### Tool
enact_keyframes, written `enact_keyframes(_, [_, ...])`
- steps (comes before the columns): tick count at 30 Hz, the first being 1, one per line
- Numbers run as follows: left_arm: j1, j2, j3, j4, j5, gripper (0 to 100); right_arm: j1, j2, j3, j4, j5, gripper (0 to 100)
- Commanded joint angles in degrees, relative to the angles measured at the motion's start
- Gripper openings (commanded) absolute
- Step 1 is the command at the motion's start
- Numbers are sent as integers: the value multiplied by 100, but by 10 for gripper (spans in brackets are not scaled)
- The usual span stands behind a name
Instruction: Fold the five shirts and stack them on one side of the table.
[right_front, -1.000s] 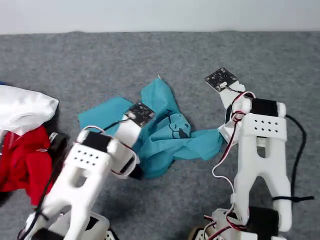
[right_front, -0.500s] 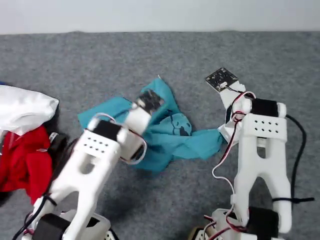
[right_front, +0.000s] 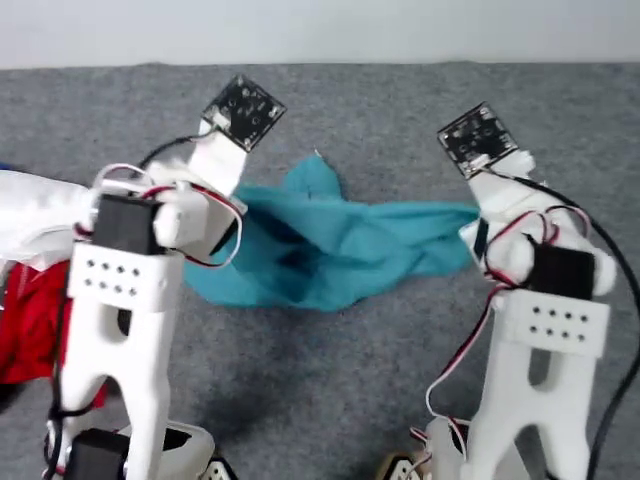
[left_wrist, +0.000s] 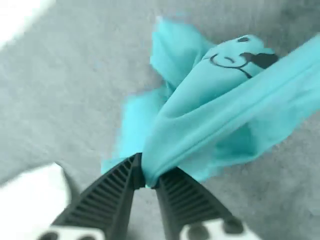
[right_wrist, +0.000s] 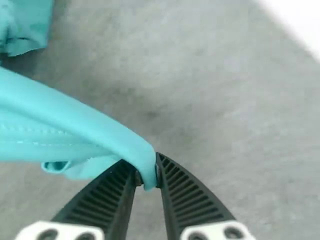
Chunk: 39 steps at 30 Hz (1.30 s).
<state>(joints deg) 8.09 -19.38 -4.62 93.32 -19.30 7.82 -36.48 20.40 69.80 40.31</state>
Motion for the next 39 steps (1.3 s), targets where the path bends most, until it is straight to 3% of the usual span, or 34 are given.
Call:
enact_keyframes(1, [-18, 9, -804, 501, -615, 41, 171, -312, -308, -400, 62, 9])
enact_keyframes(8, [26, 26, 664, 703, -1169, 44, 154, 92, 369, -664, 387, 9])
enact_keyframes(16, [589, 519, 3099, -492, -1319, 64, 171, 1042, 1108, -1235, 413, 9])
enact_keyframes(21, [607, 659, 2967, -308, -765, 177, 303, 1473, 1090, -1578, 413, 9])
enact_keyframes(28, [607, 668, 2774, 387, -677, 195, 514, 1543, 1090, -1789, 422, 9])
enact_keyframes(34, [651, 642, 3538, -35, -651, 195, 497, 1525, 1090, -1771, 404, 9])
enact_keyframes(39, [1187, 642, 4163, -554, -290, 195, 488, 1543, 1090, -1771, 404, 9])
